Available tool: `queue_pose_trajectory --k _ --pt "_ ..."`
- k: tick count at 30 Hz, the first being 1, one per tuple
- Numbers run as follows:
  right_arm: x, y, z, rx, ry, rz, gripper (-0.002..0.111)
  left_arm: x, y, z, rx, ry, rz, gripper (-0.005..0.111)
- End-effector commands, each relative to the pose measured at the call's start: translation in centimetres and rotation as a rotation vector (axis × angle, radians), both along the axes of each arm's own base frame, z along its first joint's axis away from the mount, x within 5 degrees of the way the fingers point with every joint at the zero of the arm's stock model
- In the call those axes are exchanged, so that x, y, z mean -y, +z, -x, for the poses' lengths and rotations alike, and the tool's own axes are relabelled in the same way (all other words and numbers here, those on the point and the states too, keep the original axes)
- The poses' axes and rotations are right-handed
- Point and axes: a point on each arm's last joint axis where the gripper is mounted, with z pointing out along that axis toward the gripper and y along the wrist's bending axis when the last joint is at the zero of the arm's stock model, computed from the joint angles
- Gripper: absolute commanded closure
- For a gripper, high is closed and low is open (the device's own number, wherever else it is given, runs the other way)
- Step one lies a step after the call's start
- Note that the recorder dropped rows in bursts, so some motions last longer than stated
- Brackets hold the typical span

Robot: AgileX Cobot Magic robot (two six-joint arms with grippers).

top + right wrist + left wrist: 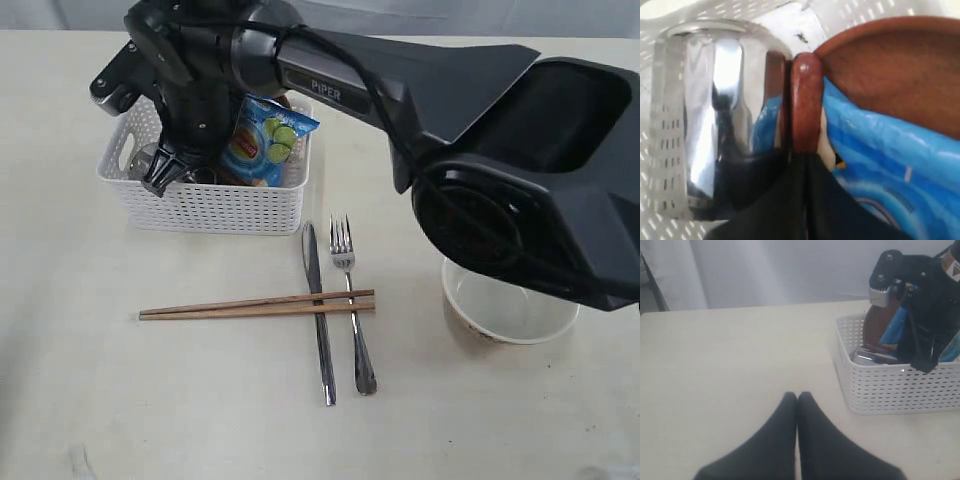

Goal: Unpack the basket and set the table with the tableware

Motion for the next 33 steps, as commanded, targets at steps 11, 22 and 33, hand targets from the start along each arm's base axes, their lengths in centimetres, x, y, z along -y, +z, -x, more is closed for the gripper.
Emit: queue_pose_trajectory --k 11,22,33 --pt "-0.3 3.7 0.9 -0.015 0.017 -0.119 0.108 0.0 0.0 0.0 0.011 -0.008 0.002 0.107" --pt "0.3 3.9 -1.1 -0.128 -0.056 -0.340 0.065 0.0 0.0 0.0 0.011 -0.008 0.002 0.107" --pt "0.4 0.4 -2.2 -0.180 -0.080 -0.335 0.065 0.0 0.0 0.0 0.011 -0.008 0.002 0.107"
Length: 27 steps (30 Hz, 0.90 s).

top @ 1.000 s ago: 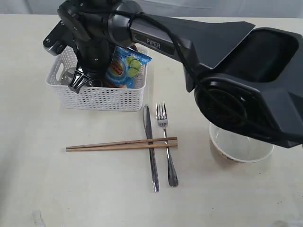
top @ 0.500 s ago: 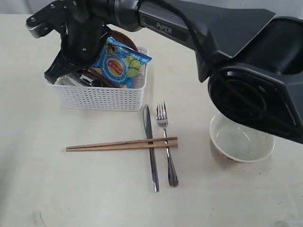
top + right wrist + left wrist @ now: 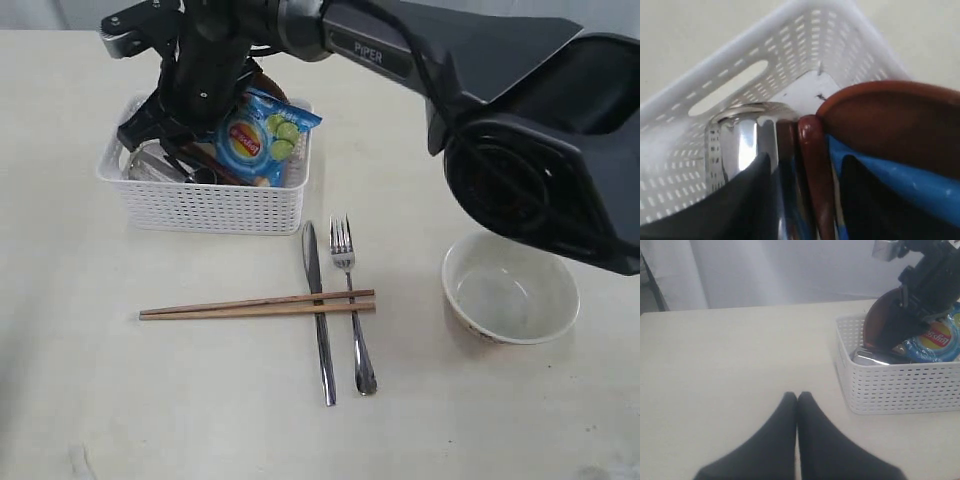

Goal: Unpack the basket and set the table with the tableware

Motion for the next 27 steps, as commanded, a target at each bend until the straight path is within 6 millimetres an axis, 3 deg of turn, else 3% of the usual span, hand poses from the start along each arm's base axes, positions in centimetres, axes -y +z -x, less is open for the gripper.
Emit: queue_pose_trajectory --k 1,9,17,20,25,27 --pt "-0.5 -1.0 0.1 -0.014 0.037 -0.020 0.065 0.0 0.0 0.0 0.011 -0.008 0.002 0.107" --pt "-1.0 -2.6 0.9 -0.168 0.124 -0.092 0.065 0.0 0.0 0.0 0.011 -0.008 0.002 0.107" --pt "-0.4 -2.9 0.7 -0.193 0.132 -0.066 0.062 0.0 0.0 0.0 0.011 -0.008 0.002 0.107" --pt "-0.3 -2.9 0.8 -0.190 0.168 -0.050 0.074 0.0 0.0 0.0 0.011 -0.008 0.002 0.107" --pt "-0.2 -2.9 1.0 -0.181 0.221 -0.033 0.108 0.0 0.0 0.0 0.011 -0.008 0.002 0.107" --pt "-0.2 -2.8 1.1 -0.174 0.236 -0.032 0.109 0.0 0.0 0.0 0.011 -0.008 0.002 0.107"
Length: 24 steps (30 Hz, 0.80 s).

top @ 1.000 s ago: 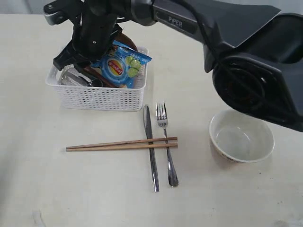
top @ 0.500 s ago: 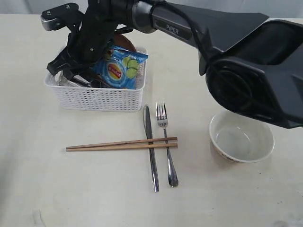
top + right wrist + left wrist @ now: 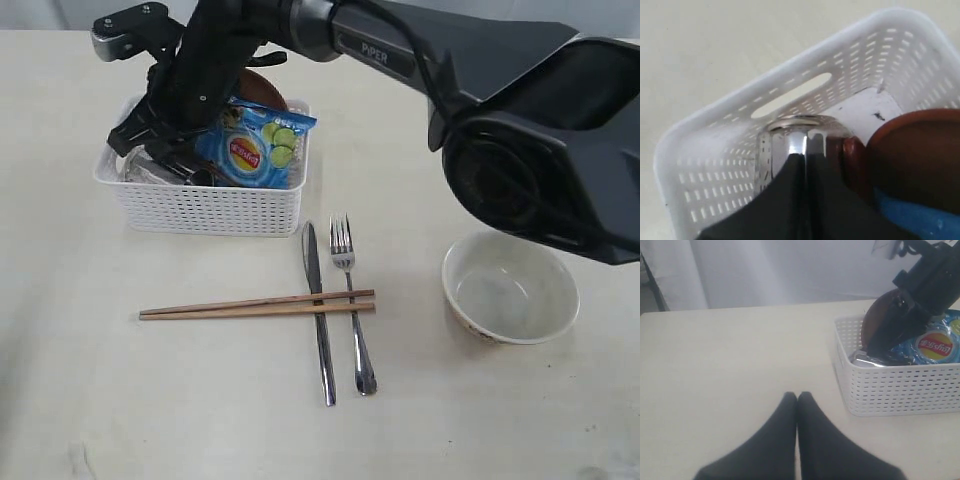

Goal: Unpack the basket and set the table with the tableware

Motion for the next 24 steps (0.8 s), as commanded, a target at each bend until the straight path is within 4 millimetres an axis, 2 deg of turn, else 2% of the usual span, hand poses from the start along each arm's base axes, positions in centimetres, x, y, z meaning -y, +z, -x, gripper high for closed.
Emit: queue_pose_trajectory --k 1,10,12,16,17,24 --pt "0.2 -1.7 1.0 -0.060 0.081 0.079 0.109 0.0 0.0 0.0 0.011 -0.008 0.002 0.107" --pt "0.4 0.6 1.5 -0.042 0.115 0.064 0.107 0.0 0.0 0.0 0.011 -0.008 0.002 0.107" --pt "0.5 0.5 1.6 -0.055 0.119 0.076 0.094 0.0 0.0 0.0 0.011 -0.008 0.002 0.107" --pt "0.5 0.0 1.5 -0.030 0.096 0.119 0.048 0.0 0.0 0.0 0.011 -0.008 0.002 0.107" --pt "0.3 -0.1 1.5 -0.010 0.075 0.134 0.042 0.0 0.0 0.0 0.011 -0.008 0.002 0.107" --pt "-0.4 -1.3 2.2 0.066 0.108 0.228 0.045 0.0 0.0 0.0 0.011 -0.008 0.002 0.107"
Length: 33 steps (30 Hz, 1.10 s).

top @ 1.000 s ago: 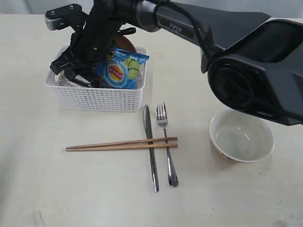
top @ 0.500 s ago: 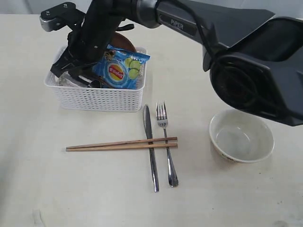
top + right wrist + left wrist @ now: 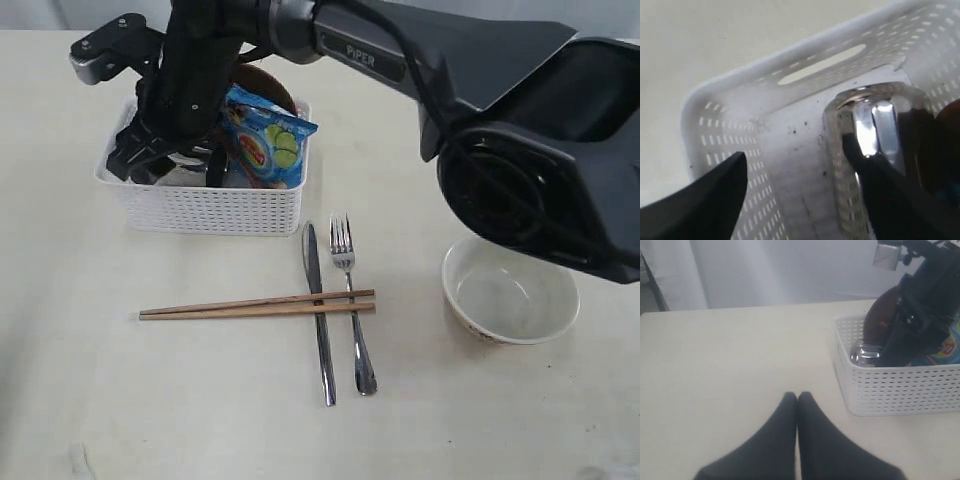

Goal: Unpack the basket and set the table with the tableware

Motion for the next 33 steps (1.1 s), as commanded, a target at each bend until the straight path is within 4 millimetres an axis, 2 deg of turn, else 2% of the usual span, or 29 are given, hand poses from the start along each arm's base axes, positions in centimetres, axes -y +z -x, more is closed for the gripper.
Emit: queue_pose_trajectory --k 1,9,13,17,26,33 --pt "0.1 -2.4 0.3 -0.006 0.022 0.098 0.045 0.0 0.0 0.0 0.011 -0.008 0.002 0.107" --pt "0.2 -4.7 0.0 -0.013 0.017 0.153 0.052 0.0 0.0 0.0 0.011 -0.008 0.002 0.107" --pt "0.5 -4.9 -0.2 0.004 0.001 0.187 0.054 0.0 0.0 0.0 0.011 -0.008 0.002 0.107" --pt "0.5 -3.3 -0.1 0.021 -0.004 0.161 0.055 0.0 0.0 0.0 0.011 -0.008 0.002 0.107" --pt "1.1 2.8 0.3 0.088 -0.032 0.090 0.055 0.0 0.0 0.0 0.011 -0.008 0.002 0.107" --pt "2.0 4.7 0.4 0.116 -0.071 0.122 0.055 0.0 0.0 0.0 0.011 -0.008 0.002 0.107"
